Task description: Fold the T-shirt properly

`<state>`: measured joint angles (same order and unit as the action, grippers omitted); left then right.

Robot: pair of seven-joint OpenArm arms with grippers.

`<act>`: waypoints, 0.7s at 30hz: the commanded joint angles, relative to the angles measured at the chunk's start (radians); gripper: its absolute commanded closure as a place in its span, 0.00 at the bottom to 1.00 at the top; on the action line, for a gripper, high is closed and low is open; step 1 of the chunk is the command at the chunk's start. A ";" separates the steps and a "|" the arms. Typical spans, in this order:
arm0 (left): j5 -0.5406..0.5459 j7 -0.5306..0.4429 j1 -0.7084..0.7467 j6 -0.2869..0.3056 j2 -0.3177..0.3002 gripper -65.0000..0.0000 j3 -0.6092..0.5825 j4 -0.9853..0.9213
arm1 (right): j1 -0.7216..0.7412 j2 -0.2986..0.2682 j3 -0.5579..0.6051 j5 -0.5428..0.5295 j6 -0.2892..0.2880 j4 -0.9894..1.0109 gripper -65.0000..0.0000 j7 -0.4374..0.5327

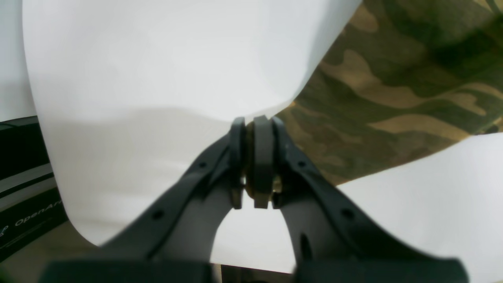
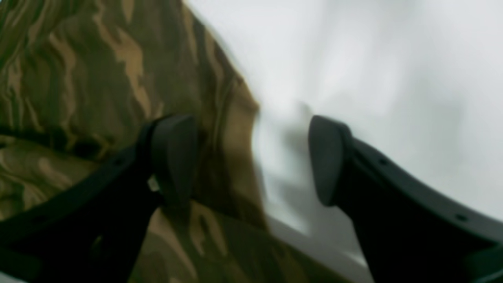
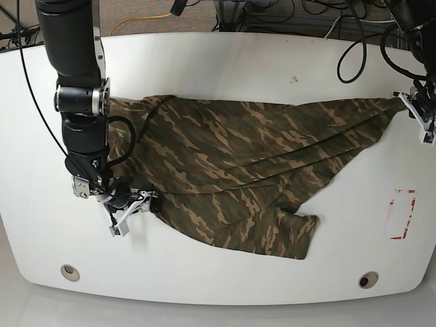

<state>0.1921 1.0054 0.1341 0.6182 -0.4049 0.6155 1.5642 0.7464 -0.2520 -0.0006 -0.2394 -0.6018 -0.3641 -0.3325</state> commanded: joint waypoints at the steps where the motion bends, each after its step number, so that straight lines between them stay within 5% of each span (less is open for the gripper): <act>1: 0.004 -0.007 -0.009 -0.001 -0.022 1.00 0.008 0.017 | 0.040 0.016 0.014 -0.007 0.000 -0.006 0.35 0.013; 8: 0.005 -0.009 0.012 -0.001 -0.022 1.00 0.007 0.017 | 0.046 0.079 0.050 -0.007 0.084 -0.005 0.35 0.020; 16: 0.005 -0.009 0.012 -0.001 -0.022 1.00 0.011 0.017 | 0.060 0.125 0.052 -0.005 0.118 0.000 0.38 0.063; 18: 0.005 -0.009 0.012 -0.001 -0.022 1.00 0.013 0.017 | 0.060 0.138 0.052 -0.005 0.133 -0.003 0.49 0.065; 21: 0.005 -0.010 0.012 -0.001 -0.022 1.00 0.013 0.017 | 0.060 0.141 0.052 -0.005 0.139 -0.003 0.77 0.065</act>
<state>0.1951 1.0046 0.1551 0.6186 -0.4053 0.6201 1.5639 0.7677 -0.1108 0.0525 -0.2352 -0.4519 -0.3523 -0.2901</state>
